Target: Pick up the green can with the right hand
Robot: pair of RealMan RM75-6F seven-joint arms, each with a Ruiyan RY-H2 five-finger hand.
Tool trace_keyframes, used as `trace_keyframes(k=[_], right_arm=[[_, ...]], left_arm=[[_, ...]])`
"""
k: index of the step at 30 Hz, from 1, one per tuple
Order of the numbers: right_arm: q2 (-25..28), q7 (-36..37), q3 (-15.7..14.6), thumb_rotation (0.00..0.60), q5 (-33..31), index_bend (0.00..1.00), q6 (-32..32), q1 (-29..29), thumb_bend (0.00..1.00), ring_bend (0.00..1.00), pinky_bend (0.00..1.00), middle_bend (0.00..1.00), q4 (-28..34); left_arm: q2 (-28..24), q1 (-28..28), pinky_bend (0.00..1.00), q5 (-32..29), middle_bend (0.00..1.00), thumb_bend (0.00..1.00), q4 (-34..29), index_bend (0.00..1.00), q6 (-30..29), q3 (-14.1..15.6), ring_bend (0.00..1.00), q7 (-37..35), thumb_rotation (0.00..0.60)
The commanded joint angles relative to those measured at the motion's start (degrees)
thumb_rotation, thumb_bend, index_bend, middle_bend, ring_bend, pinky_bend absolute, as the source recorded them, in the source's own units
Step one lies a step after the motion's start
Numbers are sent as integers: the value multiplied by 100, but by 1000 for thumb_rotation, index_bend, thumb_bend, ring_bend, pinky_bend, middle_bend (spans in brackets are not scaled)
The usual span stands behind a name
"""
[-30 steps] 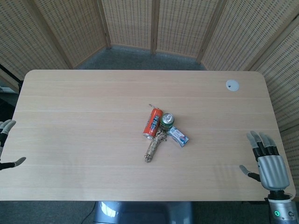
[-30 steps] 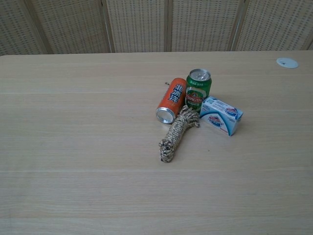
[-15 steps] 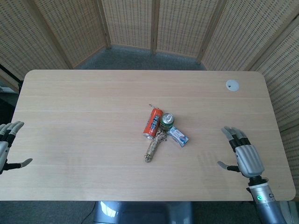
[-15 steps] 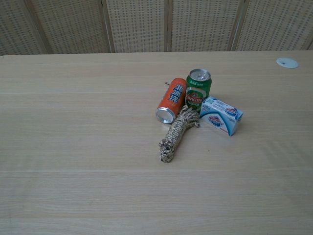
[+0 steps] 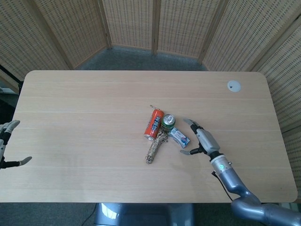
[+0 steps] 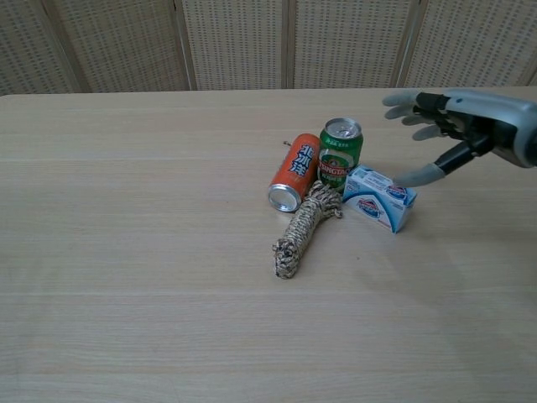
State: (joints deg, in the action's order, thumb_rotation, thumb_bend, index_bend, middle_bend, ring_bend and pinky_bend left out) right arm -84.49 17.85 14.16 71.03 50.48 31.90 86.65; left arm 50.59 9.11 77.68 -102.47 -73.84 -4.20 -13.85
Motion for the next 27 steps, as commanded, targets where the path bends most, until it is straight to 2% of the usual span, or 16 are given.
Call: trace_keyframes(k=[1,7,13,20,27], right_arm=[[-345,-248,246,600,-402,0,-276,347,0,0,0,0,-371],[-623,-512,484,600,-900,0,-474,702,0,0,0,0,-886],[-886,-467,622,600,-1304,0,-689,908,0,0,0,0,-1398],[-1155,-216,728,600,-1434,0,-837,1043,0,0,0,0,-1883],[-1411,-64,756,600,-1412,0,-715,1057,0,0,0,0,-2017]], left_arm=[[-49,-33,0,27,0,0,-23,0,-57,-4,0,-55,600],[-90,-72,0,67,0,0,1,0,-110,8,0,-134,600],[-88,-77,0,66,0,0,11,0,-106,16,0,-126,600],[-48,-66,0,15,0,0,-3,0,-91,11,0,-17,600],[9,-32,0,-43,0,0,-2,0,-35,4,0,94,600]])
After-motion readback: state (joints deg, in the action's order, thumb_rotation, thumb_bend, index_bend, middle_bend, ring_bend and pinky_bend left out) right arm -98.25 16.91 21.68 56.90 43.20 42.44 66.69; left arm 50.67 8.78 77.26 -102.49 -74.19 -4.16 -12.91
